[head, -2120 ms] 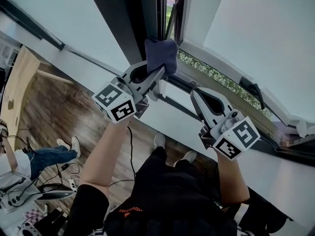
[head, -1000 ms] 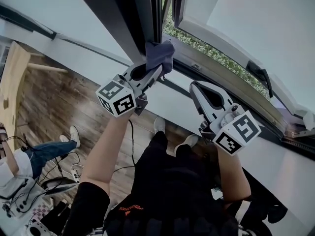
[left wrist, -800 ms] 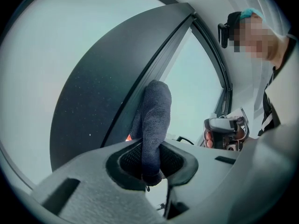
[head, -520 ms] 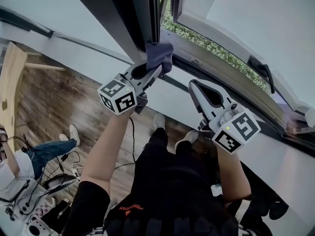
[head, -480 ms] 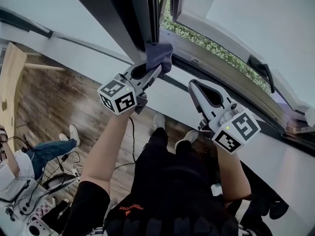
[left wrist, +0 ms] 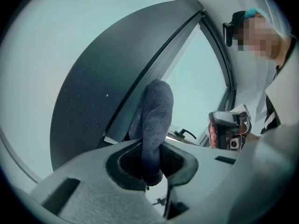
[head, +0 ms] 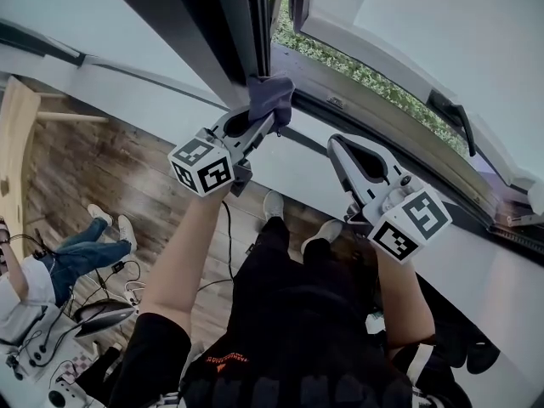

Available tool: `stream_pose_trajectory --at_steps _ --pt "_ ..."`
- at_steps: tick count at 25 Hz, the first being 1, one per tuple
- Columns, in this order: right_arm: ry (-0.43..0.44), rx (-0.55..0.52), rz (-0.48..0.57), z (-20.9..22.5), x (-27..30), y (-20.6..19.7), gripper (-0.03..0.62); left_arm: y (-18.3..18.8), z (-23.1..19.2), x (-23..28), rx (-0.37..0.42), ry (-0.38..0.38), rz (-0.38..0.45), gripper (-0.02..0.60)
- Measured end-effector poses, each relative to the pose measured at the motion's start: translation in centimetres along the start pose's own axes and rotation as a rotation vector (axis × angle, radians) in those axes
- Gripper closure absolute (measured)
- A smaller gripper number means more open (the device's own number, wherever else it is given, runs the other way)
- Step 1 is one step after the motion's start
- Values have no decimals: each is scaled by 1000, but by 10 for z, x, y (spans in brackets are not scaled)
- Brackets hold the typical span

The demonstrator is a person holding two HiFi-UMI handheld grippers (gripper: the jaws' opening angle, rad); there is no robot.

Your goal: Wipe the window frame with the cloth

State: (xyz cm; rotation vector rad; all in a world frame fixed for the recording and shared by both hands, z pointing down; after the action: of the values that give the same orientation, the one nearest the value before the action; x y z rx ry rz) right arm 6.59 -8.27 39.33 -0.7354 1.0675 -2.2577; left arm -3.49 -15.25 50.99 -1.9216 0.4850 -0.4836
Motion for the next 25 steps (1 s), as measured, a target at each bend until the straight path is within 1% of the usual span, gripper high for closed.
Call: stream_pose_trajectory --at_steps 12,25 --pt "-8 13 -14 5 3 -9 591 -28 -6 2 -22 -4 -44 520" --pt "-46 31 -30 16 -5 -20 591 -50 -5 5 -57 -26 -65 520"
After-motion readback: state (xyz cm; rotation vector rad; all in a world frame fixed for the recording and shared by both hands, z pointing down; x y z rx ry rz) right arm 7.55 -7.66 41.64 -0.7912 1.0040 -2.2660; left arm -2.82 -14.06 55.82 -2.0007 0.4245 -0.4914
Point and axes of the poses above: the fingertips, and each gripper's own axes: x forward along the fingers, z to its right, y out of its top, the point moved 1 cm from there along -x, backward along the fingers, and after that the axes turned 11 degrees about x, right-handed, at the moved point
